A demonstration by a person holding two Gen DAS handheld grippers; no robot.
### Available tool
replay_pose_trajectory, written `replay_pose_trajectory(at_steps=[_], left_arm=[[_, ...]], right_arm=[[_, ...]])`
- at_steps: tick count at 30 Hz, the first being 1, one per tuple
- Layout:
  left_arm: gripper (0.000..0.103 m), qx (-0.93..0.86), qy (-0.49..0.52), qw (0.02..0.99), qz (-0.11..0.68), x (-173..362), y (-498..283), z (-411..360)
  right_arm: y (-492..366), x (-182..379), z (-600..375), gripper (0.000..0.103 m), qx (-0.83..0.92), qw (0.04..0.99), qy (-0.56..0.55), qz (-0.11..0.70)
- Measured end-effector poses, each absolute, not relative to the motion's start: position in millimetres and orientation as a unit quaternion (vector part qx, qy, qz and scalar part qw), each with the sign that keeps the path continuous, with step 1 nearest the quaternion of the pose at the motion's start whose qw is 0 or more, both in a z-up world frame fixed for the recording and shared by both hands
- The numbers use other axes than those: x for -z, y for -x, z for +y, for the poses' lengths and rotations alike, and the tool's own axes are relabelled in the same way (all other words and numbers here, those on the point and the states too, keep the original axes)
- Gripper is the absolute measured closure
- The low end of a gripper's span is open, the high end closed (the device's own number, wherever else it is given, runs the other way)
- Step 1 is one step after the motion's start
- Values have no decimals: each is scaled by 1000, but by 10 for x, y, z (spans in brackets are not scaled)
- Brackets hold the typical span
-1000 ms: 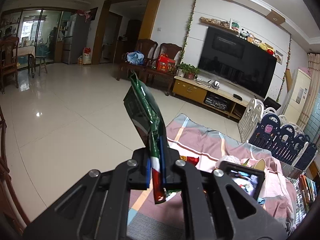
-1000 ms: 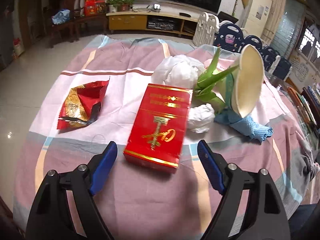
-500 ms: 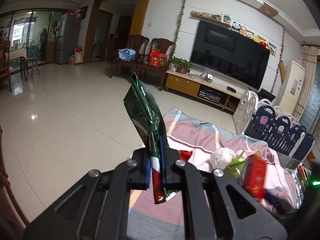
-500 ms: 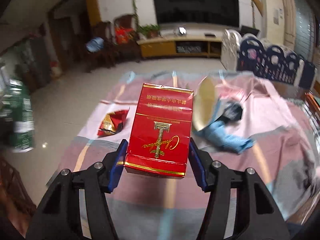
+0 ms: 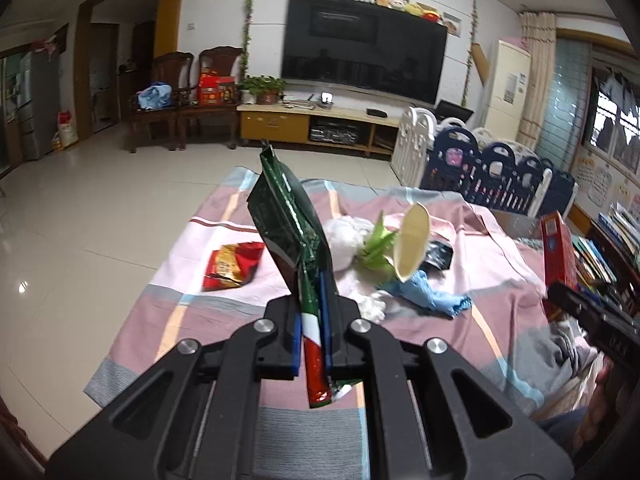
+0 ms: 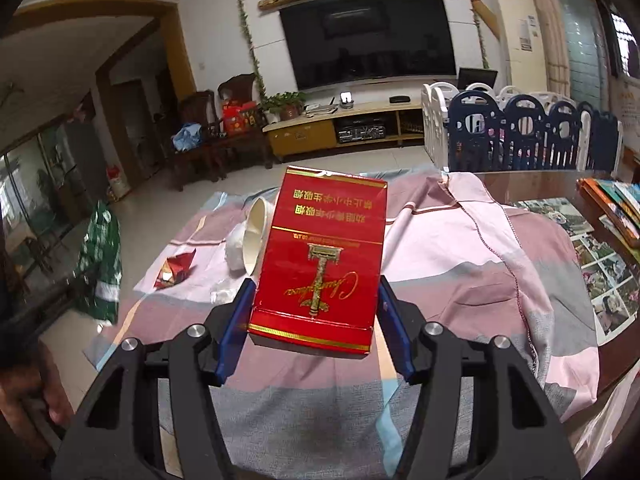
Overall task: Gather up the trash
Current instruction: 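Carry the green bag and red cigarette box to the wastebasket with both tools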
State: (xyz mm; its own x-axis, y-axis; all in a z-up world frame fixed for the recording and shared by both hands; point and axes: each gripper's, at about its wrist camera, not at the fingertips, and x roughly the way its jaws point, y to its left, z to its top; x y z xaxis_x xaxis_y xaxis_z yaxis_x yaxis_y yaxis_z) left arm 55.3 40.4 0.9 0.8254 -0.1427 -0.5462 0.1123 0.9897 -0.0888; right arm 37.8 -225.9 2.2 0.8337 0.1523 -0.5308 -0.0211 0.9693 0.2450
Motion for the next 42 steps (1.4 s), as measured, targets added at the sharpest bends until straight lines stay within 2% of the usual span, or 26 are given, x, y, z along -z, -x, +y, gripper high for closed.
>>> replay_pose_trajectory(at_steps=[33, 37, 42], left_arm=[[94, 65, 2, 950, 306, 134, -651, 269], [94, 61, -1, 948, 313, 187, -697, 246], [94, 68, -18, 947, 314, 212, -679, 157]], right_arm=[[-400, 94, -2284, 44, -47, 945, -116, 302], [-312, -38, -2435, 44, -32, 951, -130, 277], [172, -491, -3096, 44, 16, 966, -130, 221]])
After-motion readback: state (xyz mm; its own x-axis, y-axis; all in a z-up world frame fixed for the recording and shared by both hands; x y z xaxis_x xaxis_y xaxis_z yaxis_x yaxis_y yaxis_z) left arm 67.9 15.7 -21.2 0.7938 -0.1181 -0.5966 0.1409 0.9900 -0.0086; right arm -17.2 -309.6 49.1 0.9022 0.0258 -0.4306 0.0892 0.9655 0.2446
